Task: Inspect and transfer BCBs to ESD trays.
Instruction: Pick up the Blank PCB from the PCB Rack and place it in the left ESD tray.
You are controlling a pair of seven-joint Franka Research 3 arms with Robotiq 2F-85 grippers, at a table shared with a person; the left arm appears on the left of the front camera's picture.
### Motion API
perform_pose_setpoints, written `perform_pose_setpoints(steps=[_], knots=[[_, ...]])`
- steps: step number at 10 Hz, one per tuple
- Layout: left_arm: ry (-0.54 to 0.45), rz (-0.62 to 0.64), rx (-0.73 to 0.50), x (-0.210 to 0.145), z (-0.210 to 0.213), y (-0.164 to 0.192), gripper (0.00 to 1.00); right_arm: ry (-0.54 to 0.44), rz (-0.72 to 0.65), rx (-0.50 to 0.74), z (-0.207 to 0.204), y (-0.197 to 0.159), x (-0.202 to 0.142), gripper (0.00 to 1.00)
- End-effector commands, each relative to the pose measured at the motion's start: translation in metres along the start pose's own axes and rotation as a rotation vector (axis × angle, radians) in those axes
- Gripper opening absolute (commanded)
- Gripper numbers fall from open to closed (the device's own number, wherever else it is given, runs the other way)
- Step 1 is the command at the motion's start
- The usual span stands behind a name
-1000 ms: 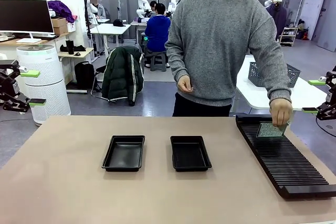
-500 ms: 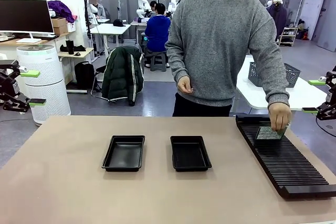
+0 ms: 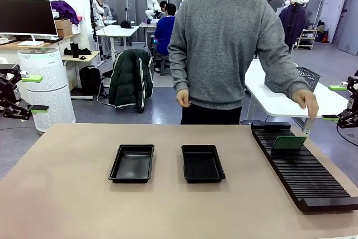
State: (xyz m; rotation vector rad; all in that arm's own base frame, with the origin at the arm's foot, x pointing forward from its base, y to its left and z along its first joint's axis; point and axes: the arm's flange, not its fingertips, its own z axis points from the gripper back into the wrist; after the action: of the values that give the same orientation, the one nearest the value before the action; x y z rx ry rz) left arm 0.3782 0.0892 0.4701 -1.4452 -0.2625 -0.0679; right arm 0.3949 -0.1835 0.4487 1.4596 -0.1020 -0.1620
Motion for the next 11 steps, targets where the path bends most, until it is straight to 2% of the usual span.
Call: perform_pose_setpoints(steps=[1, 7, 11], knots=[[0.001, -0.001, 0.0, 0.001, 0.0, 0.0, 1.0, 0.001, 0.002, -0.005, 0.001, 0.001, 0.0, 1.0], [0.001, -0.001, 0.0, 0.001, 0.0, 0.0, 1.0, 0.0, 0.0, 0.0, 0.0, 0.0, 0.0, 1.0], [0.001, -0.001, 0.0, 0.001, 0.0, 0.0, 1.0, 0.009, 0.232, -0.2, 0.023, 0.072, 0.015, 1.0]])
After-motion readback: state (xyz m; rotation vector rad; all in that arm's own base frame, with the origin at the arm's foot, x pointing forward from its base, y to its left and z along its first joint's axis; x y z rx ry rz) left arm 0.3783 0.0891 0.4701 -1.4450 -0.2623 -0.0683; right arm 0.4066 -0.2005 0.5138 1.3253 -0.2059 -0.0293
